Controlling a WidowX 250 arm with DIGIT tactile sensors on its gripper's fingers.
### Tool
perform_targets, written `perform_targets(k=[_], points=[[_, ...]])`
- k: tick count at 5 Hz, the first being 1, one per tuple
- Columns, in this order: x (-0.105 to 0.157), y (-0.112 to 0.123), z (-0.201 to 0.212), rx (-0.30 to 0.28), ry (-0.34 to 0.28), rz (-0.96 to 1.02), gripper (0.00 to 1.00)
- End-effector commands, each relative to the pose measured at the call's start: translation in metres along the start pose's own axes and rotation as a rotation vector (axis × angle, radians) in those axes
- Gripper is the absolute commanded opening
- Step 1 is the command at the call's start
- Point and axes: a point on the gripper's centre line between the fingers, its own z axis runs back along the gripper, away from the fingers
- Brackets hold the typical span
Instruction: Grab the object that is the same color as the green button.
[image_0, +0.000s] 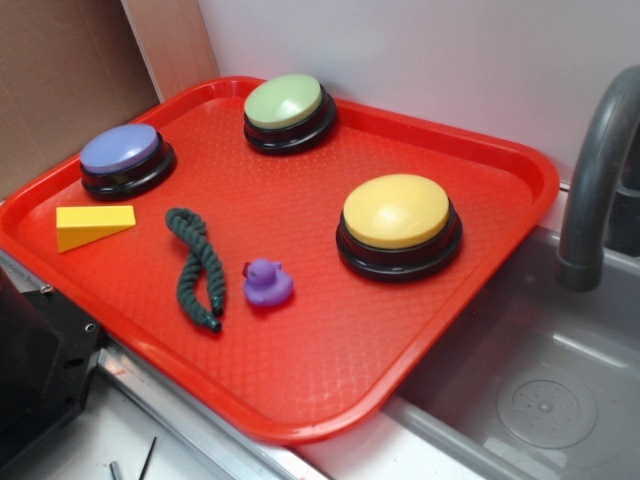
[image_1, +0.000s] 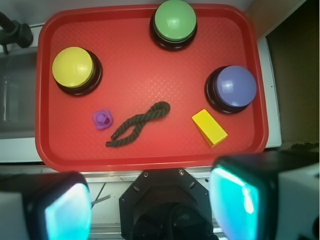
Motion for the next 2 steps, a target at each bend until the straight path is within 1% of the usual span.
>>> perform_targets(k=[1, 2], points=[[0.000, 0.000, 0.000, 0.000, 0.000, 0.000, 1.00], [0.016, 0.032, -0.047, 0.099, 0.037, 0.240, 1.00]])
